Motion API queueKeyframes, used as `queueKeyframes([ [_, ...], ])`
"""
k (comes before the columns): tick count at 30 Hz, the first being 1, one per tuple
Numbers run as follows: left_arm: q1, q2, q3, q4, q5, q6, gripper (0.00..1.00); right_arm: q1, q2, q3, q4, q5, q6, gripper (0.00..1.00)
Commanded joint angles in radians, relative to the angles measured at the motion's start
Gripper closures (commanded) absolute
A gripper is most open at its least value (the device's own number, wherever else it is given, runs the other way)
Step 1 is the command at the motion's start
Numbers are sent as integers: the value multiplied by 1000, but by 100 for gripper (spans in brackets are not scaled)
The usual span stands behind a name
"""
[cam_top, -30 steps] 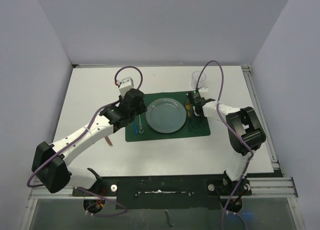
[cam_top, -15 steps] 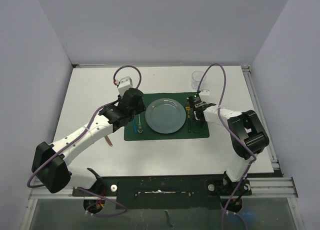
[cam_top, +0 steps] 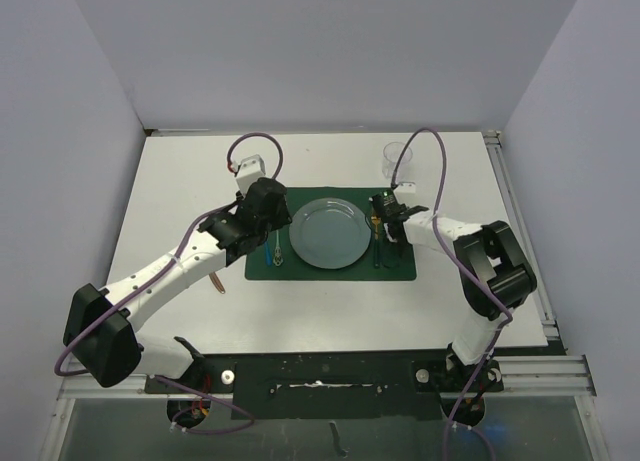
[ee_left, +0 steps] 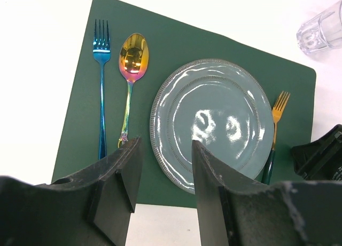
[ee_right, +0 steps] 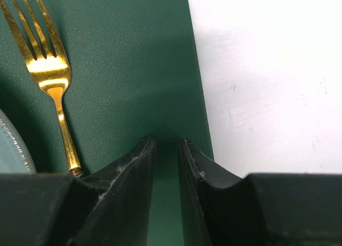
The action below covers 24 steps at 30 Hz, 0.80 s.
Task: Set the dinner table for one person
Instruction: Adjust the napkin at the center of the board.
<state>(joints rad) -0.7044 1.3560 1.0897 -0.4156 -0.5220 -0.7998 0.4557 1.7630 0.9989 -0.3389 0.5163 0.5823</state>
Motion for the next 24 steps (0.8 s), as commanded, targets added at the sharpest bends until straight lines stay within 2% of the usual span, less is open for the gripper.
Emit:
queueKeyframes([
  [1, 11, -36, 11, 15, -23, 6, 60, 17, -22, 40, -112, -26, -7, 74],
  [9, 19, -49, 23, 11, -29, -3, 60, 20, -215, 118, -139, -82, -73, 73],
  [11, 19, -48, 26, 11, -26, -8, 60, 18, -251, 139, -145, -79, -92, 70],
  [18, 15, -60, 31, -17, -45, -38, 61, 4, -308, 145, -150, -66, -98, 69],
  [21, 10, -85, 31, -62, -103, -55, 61, -1, -329, 112, -122, -83, -87, 70],
  [24, 13, -55, 69, -213, -179, -86, 61, -7, -343, 95, -103, -109, -84, 70],
])
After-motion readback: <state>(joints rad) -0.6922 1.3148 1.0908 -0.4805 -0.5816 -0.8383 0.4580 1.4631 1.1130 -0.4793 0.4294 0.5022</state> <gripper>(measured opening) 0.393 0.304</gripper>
